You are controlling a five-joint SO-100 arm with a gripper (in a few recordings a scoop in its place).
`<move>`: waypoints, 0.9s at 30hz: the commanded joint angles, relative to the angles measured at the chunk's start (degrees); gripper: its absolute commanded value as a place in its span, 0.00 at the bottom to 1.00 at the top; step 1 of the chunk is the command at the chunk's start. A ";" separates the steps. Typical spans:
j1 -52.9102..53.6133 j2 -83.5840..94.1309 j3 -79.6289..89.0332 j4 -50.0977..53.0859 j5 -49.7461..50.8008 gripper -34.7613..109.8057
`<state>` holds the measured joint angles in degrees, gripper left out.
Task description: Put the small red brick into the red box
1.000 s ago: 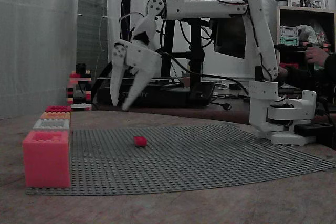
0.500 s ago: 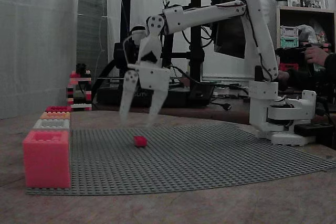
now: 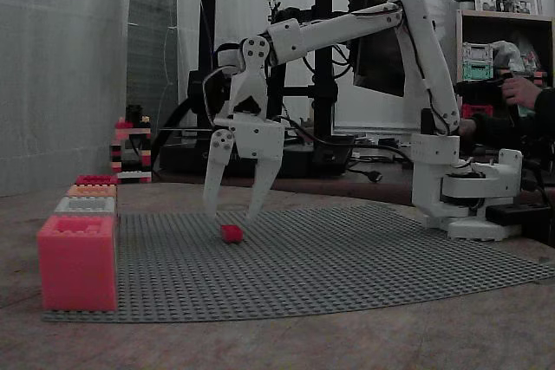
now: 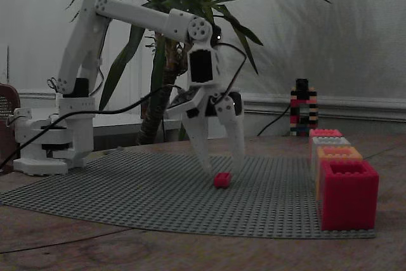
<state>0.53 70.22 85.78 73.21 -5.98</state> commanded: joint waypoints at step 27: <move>1.05 -0.18 -18.98 -3.34 11.51 0.24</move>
<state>0.53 67.41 79.98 69.35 0.62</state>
